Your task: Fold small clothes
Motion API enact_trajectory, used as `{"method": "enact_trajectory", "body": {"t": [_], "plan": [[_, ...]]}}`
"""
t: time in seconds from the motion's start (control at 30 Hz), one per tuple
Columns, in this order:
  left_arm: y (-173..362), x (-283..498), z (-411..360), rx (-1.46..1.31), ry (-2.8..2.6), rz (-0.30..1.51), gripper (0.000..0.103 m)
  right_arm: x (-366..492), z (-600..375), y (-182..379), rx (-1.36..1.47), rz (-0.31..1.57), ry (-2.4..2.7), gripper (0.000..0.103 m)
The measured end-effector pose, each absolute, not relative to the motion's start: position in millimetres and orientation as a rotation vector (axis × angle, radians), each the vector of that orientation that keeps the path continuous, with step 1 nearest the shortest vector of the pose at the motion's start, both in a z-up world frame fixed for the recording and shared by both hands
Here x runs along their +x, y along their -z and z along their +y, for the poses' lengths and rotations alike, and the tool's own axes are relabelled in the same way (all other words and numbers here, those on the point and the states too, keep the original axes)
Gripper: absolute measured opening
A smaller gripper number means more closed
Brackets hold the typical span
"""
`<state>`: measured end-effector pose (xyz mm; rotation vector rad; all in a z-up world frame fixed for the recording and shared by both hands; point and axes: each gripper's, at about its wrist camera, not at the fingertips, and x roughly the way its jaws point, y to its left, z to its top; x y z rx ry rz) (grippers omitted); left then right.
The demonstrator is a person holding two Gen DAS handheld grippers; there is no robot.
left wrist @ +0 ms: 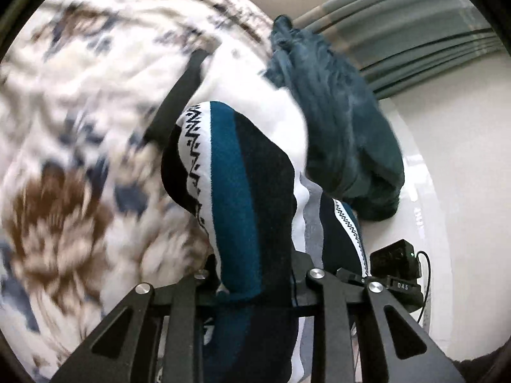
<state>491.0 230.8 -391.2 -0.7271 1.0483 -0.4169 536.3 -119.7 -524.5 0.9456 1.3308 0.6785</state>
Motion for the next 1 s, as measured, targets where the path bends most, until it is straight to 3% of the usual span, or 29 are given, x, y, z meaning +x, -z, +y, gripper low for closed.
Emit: {"method": "enact_trajectory", "body": {"t": [0.23,0.4,0.53,0.63,0.7,0.73,0.83,0.9,1.0], "plan": [[346.9,602.7,236.0,-0.675,0.442,0.976,0.022,627.0,-96.8,463.1,0.919,1.202,-0.664,0.024],[354.7,690.7,235.2,-0.616,0.447,0.993,0.023,700.8,-100.1,472.4,0.934,1.164,-0.620,0.024],[390.0,748.4,233.1,-0.536,0.412,1.073,0.024,756.1,-86.8,497.8,0.906,1.185,-0.562,0.024],[421.1,768.9,237.8,-0.523,0.380,1.136,0.035,776.8,-82.2,517.1,0.881,1.216,-0.503,0.025],[433.3,775.4,248.9,-0.558,0.344,1.158,0.056,784.9,-84.5,526.0,0.893,1.252,-0.477,0.031],[436.0,774.8,254.7,-0.575,0.327,1.167,0.063,787.0,-84.4,526.6,0.866,1.269,-0.450,0.042],[435.1,761.5,262.8,-0.594,0.330,1.166,0.065,780.6,-91.6,515.5,0.721,1.254,-0.382,0.057],[430.6,748.2,264.5,-0.583,0.286,1.162,0.073,782.7,-102.3,511.3,0.641,1.247,-0.324,0.060],[417.0,721.3,260.2,-0.533,0.222,1.117,0.075,765.2,-130.8,502.3,0.495,1.228,-0.231,0.061]]}}
